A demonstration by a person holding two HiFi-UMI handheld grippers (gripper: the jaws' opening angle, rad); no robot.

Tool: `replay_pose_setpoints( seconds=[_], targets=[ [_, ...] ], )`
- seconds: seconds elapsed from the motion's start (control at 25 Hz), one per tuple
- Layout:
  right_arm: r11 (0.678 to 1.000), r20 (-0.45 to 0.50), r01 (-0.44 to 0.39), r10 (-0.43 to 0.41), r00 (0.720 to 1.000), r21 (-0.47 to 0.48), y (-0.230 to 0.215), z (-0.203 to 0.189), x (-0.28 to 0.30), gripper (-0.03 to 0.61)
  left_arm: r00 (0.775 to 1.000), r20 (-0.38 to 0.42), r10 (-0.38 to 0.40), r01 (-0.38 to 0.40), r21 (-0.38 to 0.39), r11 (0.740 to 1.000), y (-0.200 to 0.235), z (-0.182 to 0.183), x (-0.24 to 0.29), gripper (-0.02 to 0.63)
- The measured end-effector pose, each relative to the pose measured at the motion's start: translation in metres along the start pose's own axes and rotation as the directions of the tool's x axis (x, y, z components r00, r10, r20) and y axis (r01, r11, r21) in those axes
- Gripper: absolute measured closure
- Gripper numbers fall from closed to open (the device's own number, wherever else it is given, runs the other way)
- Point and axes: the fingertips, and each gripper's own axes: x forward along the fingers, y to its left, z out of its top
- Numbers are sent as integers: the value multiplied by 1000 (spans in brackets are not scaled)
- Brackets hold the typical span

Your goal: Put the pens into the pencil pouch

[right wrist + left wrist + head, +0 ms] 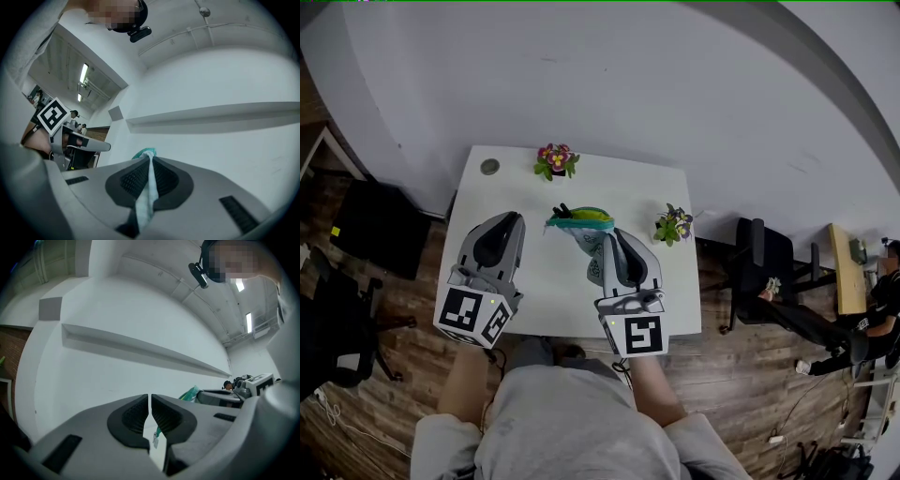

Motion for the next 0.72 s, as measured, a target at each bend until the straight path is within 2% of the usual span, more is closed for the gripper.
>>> replay_pose_setpoints(
  seconds=[0.72],
  targets=[
    [996,-29,90,-90,996,8,-35,9,-56,541,999,11,46,-46,-8,999,-33,-4,-26,572]
  ],
)
